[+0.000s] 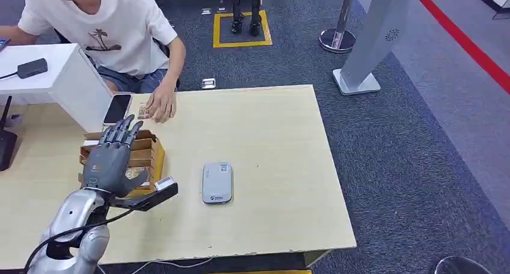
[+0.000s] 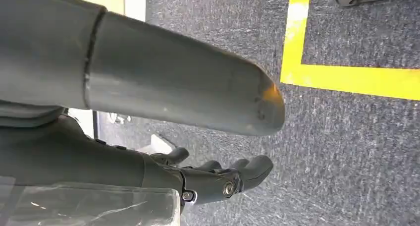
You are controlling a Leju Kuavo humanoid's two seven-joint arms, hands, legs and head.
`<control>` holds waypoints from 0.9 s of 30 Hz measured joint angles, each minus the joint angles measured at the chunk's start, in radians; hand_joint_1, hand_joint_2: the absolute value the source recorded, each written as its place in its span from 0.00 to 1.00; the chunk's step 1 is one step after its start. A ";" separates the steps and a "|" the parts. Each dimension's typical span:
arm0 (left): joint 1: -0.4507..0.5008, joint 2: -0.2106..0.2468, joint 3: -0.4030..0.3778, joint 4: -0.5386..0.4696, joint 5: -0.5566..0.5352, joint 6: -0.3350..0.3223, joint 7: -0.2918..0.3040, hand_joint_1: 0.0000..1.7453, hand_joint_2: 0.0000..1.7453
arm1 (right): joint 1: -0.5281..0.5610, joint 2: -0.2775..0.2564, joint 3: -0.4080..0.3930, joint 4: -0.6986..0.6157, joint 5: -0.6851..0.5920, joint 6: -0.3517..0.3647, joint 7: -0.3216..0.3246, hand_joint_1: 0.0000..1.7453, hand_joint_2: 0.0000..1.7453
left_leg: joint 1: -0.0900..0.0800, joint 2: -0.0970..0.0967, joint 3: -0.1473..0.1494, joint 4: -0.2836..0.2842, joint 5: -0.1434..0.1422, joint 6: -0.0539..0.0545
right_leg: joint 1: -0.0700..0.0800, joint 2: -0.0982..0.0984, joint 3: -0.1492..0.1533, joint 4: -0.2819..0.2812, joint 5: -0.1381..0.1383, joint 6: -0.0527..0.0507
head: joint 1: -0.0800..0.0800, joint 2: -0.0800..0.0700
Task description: Pass the card to the sensor for recognition and then transmit it.
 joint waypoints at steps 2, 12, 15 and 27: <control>0.029 0.007 -0.008 0.000 0.003 -0.004 0.000 0.00 1.00 | 0.001 0.000 0.000 0.000 -0.002 0.000 0.002 0.00 0.00 | 0.000 0.000 0.000 0.000 0.000 0.000 | 0.000 0.000 0.000 0.000 0.000 0.000 | 0.000 0.000; 0.125 0.013 -0.029 0.000 0.007 0.006 0.021 0.00 1.00 | 0.001 0.000 0.000 0.002 -0.002 0.003 0.000 0.00 0.00 | 0.000 0.000 0.000 0.000 0.000 0.000 | 0.000 0.000 0.000 0.000 0.000 0.000 | 0.000 0.000; 0.154 0.013 -0.029 0.000 0.007 0.013 0.035 0.00 1.00 | 0.001 0.000 0.000 0.002 -0.003 0.003 0.000 0.00 0.00 | 0.000 0.000 0.000 0.000 0.000 0.000 | 0.000 0.000 0.000 0.000 0.000 0.000 | 0.000 0.000; 0.228 -0.019 0.001 0.000 -0.123 0.041 0.106 0.00 1.00 | 0.001 0.000 -0.002 0.003 -0.005 0.000 0.013 0.00 0.00 | 0.000 0.000 0.000 0.000 0.000 0.000 | 0.000 0.000 0.000 0.000 0.000 0.000 | 0.000 0.000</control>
